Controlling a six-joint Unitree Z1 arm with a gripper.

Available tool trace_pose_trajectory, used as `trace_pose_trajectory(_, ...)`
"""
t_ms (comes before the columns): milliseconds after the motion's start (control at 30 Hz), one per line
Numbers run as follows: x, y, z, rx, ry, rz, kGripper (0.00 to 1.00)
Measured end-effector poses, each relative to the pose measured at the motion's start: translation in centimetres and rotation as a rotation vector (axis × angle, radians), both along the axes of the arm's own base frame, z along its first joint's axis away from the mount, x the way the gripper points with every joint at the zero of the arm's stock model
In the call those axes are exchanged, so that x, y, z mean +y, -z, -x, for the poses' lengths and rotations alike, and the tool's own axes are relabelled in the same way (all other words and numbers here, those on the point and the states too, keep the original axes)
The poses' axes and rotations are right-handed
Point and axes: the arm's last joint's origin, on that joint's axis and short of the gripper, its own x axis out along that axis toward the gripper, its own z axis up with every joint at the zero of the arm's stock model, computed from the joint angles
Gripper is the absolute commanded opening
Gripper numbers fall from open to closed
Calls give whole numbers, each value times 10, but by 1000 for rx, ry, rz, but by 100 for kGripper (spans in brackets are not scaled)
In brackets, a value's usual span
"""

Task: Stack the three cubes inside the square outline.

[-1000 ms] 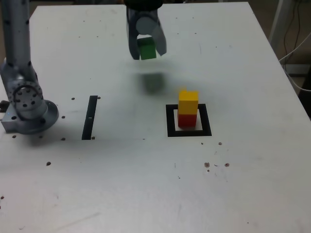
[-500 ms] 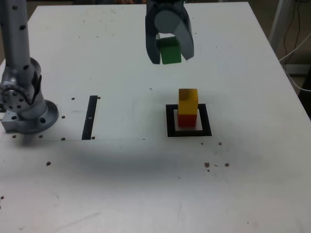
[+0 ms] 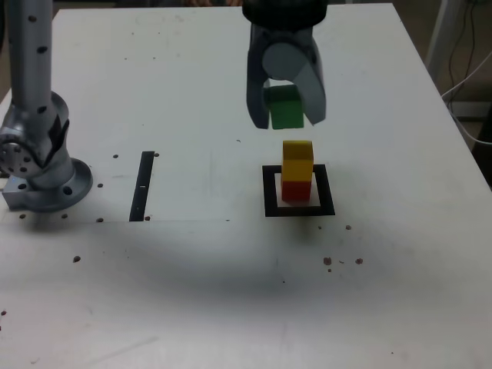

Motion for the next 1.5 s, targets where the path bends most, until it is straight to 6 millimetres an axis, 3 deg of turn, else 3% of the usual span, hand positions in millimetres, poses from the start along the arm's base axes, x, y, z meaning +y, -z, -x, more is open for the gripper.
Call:
trace_pose_trajectory(333,-21,13,-13,28,11,-13,26)
trace_pose_trajectory(1000,-16,30,-19,65,-3,-30,26)
trace_pose_trajectory(1500,-15,30,-21,51,-2,-55,26)
